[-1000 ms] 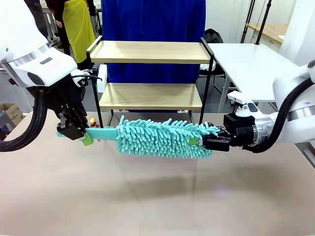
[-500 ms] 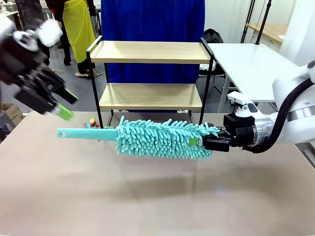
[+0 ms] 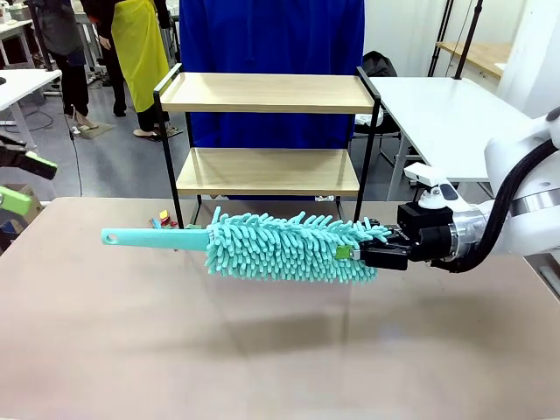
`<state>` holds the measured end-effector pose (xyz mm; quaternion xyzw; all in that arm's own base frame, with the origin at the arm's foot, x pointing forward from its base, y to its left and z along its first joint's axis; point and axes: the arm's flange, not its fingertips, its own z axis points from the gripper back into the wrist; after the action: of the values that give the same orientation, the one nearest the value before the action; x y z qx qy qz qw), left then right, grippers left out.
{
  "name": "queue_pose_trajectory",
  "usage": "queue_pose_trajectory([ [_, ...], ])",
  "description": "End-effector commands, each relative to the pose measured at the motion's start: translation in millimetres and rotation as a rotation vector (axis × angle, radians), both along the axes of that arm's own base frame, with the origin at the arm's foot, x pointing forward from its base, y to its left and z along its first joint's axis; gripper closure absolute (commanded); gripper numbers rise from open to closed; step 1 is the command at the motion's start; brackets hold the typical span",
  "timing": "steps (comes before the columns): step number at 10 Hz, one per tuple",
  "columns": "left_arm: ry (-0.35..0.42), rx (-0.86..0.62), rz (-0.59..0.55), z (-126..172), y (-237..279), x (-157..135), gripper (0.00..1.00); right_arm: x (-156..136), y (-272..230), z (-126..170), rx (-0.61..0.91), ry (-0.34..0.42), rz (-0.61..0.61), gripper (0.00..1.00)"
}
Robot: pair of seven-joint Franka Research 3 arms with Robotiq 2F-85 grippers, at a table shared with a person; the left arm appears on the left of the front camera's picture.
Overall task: Clean the shelf.
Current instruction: Hand the Duster back to the human.
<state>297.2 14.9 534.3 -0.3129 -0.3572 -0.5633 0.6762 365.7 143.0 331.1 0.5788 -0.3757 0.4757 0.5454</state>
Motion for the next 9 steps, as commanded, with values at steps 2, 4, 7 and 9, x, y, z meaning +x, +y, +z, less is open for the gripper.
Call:
queue_pose_trajectory([
  [2,-0.005,0.005,0.001,8,-9,2,0.00,4,-8,33,0.015,-0.043,-0.024,0.83],
  [4,-0.005,0.005,0.001,8,-9,2,0.00,5,-36,105,-0.008,-0.126,-0.116,0.83],
  [7,-0.005,0.005,0.001,8,-9,2,0.00,3,-82,196,0.004,-0.192,-0.367,0.83],
  [9,-0.005,0.005,0.001,8,-9,2,0.00,5,-129,236,0.046,-0.251,-0.655,0.83],
])
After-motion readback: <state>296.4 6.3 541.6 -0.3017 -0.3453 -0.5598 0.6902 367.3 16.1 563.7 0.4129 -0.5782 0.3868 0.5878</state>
